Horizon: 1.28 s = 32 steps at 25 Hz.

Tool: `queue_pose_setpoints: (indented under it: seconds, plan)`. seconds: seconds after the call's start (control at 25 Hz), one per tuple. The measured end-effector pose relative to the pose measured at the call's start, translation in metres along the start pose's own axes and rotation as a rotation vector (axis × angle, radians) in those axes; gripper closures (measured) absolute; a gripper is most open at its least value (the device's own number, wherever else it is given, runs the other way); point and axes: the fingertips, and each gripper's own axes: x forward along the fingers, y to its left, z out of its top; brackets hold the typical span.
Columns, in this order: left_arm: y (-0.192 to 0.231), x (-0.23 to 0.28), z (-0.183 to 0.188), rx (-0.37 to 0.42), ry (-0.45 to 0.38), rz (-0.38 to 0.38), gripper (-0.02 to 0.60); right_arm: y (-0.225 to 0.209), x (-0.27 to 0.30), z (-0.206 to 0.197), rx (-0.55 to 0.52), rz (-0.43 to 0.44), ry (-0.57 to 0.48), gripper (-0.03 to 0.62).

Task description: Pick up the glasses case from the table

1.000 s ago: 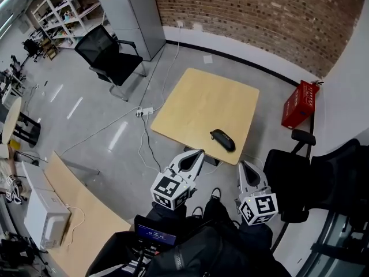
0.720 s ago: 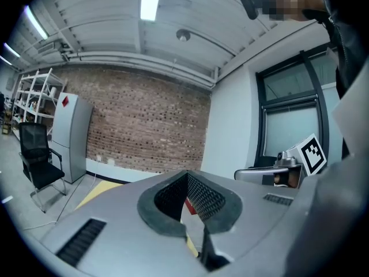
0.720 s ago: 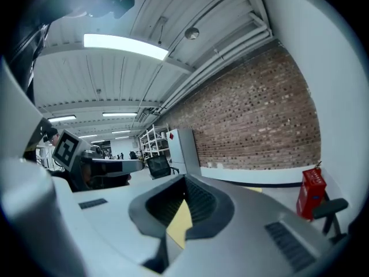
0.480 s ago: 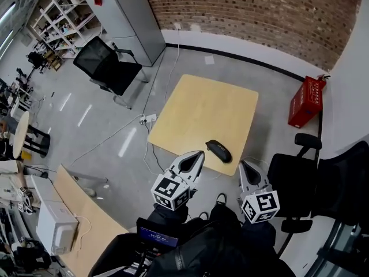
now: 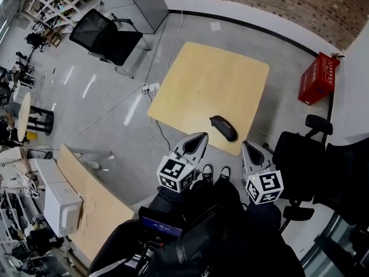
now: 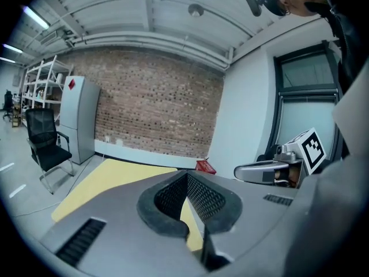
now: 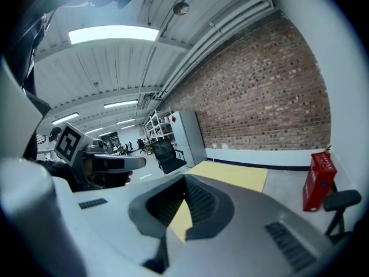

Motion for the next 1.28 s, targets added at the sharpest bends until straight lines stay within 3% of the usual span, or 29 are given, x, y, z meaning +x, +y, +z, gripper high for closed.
queue_pose_setpoints:
  seconds: [0.48,0.76,1.12,1.28]
  plan:
    - [0.054,0.048,-0.096,-0.155,0.211,0.008,0.581,-0.04,0.086,-0.094,-0.018,-0.009,0.295,0.591]
    - [0.085,0.065,-0.139,-0.215,0.304,0.021,0.582,-0.048,0.133,-0.148,-0.082,0.025,0.465,0.586]
    - [0.104,0.071,-0.177,-0.282,0.388,0.026,0.581,-0.062,0.167,-0.191,-0.128,0.042,0.611,0.467]
    - [0.107,0.071,-0.191,-0.303,0.419,0.024,0.582,-0.071,0.177,-0.212,-0.147,0.042,0.683,0.35]
